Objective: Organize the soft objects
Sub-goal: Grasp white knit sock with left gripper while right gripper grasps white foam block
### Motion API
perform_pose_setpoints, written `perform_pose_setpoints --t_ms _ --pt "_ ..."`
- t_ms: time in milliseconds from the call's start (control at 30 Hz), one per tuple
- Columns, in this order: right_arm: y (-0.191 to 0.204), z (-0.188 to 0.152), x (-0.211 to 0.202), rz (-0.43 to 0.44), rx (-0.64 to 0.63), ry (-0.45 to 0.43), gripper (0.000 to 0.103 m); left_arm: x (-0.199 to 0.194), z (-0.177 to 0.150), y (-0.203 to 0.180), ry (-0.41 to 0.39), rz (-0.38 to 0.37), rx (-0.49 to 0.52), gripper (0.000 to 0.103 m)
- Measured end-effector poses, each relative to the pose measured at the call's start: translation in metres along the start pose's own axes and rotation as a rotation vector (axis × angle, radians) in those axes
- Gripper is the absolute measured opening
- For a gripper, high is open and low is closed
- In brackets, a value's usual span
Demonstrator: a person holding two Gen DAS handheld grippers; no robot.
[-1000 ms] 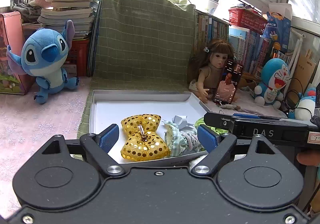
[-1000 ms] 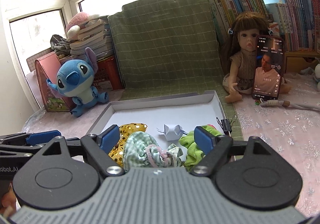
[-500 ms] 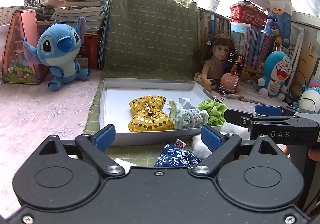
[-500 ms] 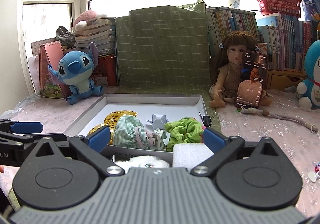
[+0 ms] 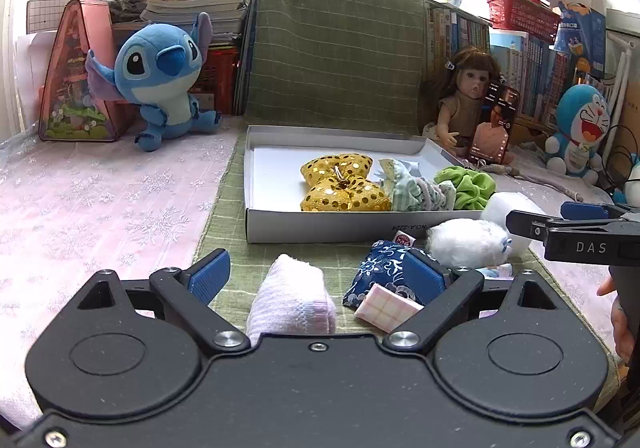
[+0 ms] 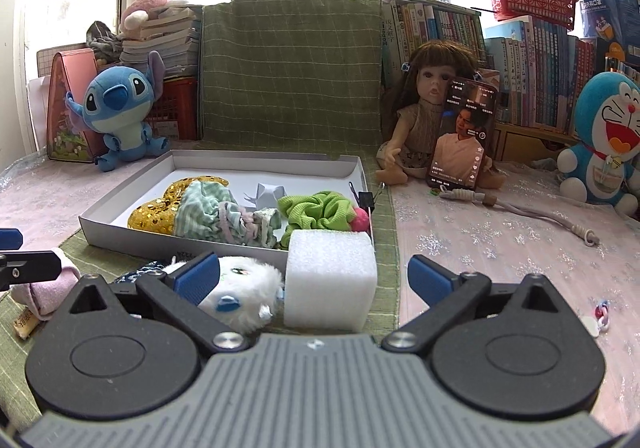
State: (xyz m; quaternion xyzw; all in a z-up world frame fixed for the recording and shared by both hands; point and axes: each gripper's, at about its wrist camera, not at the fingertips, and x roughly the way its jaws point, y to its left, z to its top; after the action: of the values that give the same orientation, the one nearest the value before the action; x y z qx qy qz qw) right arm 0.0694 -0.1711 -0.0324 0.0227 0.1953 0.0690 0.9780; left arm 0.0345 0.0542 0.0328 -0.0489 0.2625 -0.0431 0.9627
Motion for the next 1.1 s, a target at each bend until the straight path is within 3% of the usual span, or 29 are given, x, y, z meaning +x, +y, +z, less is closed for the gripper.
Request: perform_pose_setpoints --t_ms 233,500,933,1100 --pt "-0.014 -0.013 0.009 -0.028 0.056 0.039 0.103 0.003 -0.019 0.016 0.042 0.012 -0.058 0.091" --pt "-0.024 -0.018 0.008 -0.116 0.084 0.007 0.098 0.003 -0.032 0.027 0.088 0.019 -0.092 0.067" --pt "-0.014 -0.020 0.012 -0.097 0.061 0.016 0.086 0.007 -0.030 0.021 0.080 0.008 -0.099 0.059" --pt "-0.010 -0.019 0.012 -0.084 0.040 0.011 0.080 0.008 -0.029 0.019 0.079 0.011 -0.097 0.051"
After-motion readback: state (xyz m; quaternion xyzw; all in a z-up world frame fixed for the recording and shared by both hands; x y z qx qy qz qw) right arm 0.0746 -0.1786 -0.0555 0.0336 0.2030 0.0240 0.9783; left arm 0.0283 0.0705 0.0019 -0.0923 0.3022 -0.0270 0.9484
